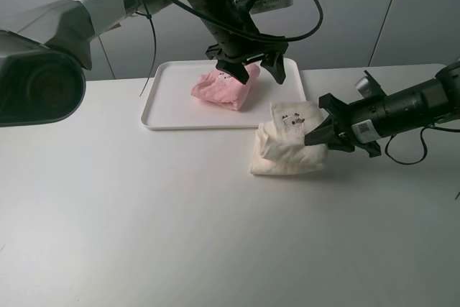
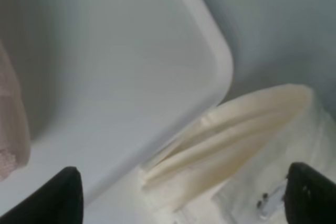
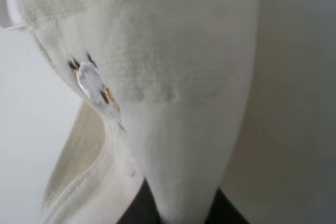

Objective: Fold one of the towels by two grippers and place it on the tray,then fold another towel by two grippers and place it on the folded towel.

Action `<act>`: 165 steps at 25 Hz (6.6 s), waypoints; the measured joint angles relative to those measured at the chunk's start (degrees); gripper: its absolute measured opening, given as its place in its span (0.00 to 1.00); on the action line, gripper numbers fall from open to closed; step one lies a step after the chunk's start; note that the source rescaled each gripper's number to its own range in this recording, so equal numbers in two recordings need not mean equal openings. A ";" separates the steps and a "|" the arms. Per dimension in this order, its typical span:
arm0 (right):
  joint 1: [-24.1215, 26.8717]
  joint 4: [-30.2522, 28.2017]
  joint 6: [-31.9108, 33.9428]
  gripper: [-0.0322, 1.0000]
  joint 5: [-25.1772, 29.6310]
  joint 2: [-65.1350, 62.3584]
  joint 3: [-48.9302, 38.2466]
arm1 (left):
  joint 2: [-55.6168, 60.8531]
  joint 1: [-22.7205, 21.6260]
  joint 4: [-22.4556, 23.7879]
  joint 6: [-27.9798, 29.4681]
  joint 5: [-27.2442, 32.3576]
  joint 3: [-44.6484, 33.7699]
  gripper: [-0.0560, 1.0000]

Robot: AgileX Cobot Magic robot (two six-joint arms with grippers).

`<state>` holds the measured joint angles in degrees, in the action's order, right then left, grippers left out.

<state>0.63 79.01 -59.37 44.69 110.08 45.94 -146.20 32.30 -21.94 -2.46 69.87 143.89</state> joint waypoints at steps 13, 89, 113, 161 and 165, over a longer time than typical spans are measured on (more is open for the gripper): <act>0.00 -30.44 27.26 0.11 8.66 -7.19 21.43 | 22.42 -1.93 4.69 -7.06 -3.24 -25.70 0.99; -4.20 -68.31 47.49 1.00 2.70 -22.26 24.20 | 71.17 -11.69 4.13 -11.41 -30.74 -94.26 0.99; -5.38 -70.45 53.83 1.00 21.92 -92.36 -6.44 | 123.30 -11.69 21.05 9.37 -13.16 -109.00 0.99; 6.79 -70.42 50.78 1.00 18.50 -110.15 -16.49 | 146.20 -29.60 31.39 16.67 -7.25 -114.26 0.99; 3.73 -70.42 50.78 1.00 18.50 -110.15 -16.49 | 146.20 -31.55 31.39 16.78 -7.25 -114.26 0.99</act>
<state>4.35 8.60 -8.59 63.19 -0.07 29.45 0.00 0.75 9.45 14.33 62.62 29.64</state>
